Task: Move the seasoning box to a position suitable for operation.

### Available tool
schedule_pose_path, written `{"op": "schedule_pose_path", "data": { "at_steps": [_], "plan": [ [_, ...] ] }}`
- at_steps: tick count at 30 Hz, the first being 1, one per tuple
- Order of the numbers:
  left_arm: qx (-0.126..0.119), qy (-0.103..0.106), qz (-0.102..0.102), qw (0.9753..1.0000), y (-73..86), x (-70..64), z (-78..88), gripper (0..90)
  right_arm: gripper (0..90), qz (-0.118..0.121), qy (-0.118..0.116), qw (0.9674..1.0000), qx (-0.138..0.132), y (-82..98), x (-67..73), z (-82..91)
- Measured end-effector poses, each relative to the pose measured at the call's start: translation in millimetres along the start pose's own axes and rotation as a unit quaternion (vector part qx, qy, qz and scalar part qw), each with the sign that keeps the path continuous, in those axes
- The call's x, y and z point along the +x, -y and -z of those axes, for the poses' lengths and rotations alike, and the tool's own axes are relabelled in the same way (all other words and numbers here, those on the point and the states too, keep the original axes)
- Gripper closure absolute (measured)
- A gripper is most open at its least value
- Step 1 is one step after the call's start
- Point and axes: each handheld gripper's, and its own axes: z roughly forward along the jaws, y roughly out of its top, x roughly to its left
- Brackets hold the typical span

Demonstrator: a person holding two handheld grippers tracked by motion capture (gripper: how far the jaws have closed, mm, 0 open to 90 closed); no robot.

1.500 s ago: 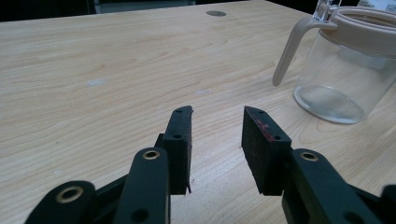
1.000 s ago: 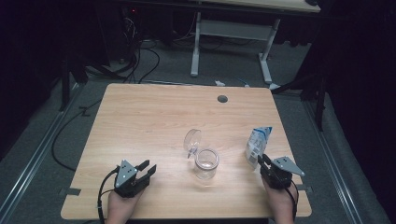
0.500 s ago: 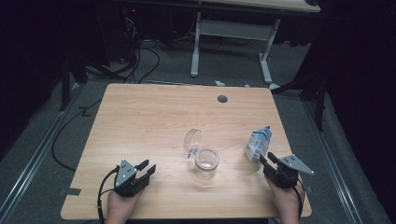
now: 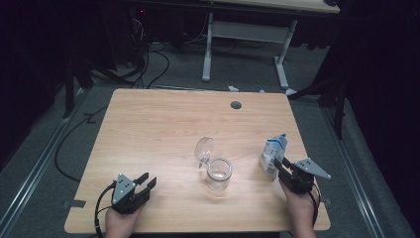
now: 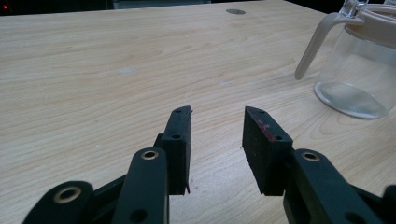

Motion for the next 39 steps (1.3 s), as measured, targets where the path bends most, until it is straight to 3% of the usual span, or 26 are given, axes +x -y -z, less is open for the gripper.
{"op": "schedule_pose_path", "data": {
  "at_steps": [5, 8, 11, 15, 18, 24, 30, 32, 39],
  "plan": [
    [0.0, -0.005, 0.002, 1.0, 1.5, 1.4, 2.8, 62.6, 71.6, 0.006, 0.0, 1.0, 0.002, -1.0, 0.7, -2.2],
    [0.0, -0.006, 0.002, 1.0, 2.2, 1.5, 2.9, 62.5, 81.2, 0.01, -0.003, 0.9999, 0.002, -1.2, -0.2, -1.8],
    [0.001, -0.006, 0.001, 1.0, 2.3, 1.3, 2.5, 62.4, 84.6, 0.015, -0.005, 0.9999, 0.003, -1.6, -0.2, -1.6],
    [0.002, -0.004, -0.002, 1.0, 2.2, 0.3, 1.7, 62.2, 86.6, 0.022, -0.006, 0.9997, 0.008, -1.9, 0.7, -0.6],
    [0.0, -0.002, -0.003, 1.0, 2.1, 0.0, 1.7, 61.7, 87.3, 0.015, -0.011, 0.9998, 0.008, -1.6, 0.0, 0.1],
    [0.001, 0.018, -0.008, 0.9998, -0.6, -4.2, -1.6, 56.7, 87.4, 0.018, -0.013, 0.9997, 0.01, -1.8, 0.5, 0.9],
    [0.01, 0.055, -0.014, 0.9984, -11.2, -9.0, -9.6, 53.0, 87.5, 0.021, -0.018, 0.9995, 0.018, -4.0, 1.5, 1.3],
    [0.007, 0.064, -0.014, 0.9978, -8.9, -10.1, -10.9, 51.6, 87.5, 0.011, -0.022, 0.9994, 0.025, -5.4, 1.5, 1.9],
    [-0.003, 0.096, -0.005, 0.9954, -4.3, -9.5, -14.7, 51.3, 87.4, 0.013, -0.016, 0.9981, 0.059, -12.5, 7.2, 4.1]
  ]
}}
